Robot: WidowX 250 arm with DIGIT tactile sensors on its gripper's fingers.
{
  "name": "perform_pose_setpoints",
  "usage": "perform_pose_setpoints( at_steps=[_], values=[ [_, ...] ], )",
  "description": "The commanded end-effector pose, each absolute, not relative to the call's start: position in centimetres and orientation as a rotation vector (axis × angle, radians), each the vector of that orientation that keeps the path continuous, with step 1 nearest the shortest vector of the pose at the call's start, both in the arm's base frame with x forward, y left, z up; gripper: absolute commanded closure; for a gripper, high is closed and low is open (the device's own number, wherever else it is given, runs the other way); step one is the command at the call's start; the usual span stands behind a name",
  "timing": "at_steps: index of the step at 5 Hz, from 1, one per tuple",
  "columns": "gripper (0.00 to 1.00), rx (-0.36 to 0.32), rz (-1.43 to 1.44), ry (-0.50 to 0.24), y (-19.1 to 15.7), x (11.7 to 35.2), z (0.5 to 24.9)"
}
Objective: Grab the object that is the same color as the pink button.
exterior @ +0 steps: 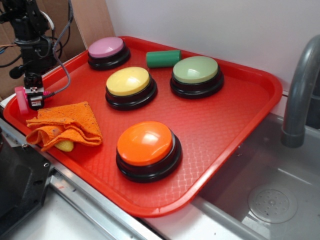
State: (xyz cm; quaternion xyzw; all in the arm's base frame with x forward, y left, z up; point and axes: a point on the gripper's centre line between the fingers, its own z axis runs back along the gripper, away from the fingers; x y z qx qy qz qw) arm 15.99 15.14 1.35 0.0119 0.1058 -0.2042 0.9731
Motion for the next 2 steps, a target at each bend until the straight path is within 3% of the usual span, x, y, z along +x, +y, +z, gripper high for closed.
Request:
perform_pose_setpoints(
  at_steps=[1, 2],
  values=[
    [1.0, 0.013, -0.232, 0.152, 12.0, 18.2, 7.7],
    [1.0, -0.015, -0.251, 0.09, 8.4, 19.3, 10.6]
  ],
)
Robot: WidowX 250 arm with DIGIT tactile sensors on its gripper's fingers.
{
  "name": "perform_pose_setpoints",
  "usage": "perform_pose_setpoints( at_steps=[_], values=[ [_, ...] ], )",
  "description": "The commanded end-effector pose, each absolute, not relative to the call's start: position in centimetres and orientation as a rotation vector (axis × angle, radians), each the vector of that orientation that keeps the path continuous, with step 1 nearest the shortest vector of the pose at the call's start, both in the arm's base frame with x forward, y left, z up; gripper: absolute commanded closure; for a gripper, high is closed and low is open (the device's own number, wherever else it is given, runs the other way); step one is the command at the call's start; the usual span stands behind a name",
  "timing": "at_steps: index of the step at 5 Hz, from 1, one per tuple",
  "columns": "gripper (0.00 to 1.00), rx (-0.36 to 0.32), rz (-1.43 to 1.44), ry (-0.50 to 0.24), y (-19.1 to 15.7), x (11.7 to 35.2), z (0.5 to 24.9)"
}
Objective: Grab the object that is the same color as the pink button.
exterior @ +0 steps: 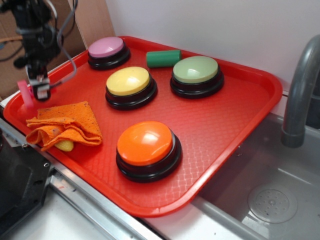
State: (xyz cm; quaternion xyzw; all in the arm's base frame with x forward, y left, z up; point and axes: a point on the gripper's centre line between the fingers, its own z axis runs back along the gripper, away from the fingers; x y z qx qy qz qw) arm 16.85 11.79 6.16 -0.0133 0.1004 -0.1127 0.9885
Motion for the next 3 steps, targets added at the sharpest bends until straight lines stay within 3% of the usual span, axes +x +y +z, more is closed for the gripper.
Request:
perform_pose_setpoints(
  at_steps=[1, 2, 3],
  values=[
    [1.0, -0.098, -0.137, -0.026, 4.2, 20.3, 12.4],
    [1.0, -0.078, -0.133, -0.022, 1.2, 20.9, 12.4],
    [1.0, -0.121, -0.071, 0.041, 1.6, 20.6, 12.1]
  ],
)
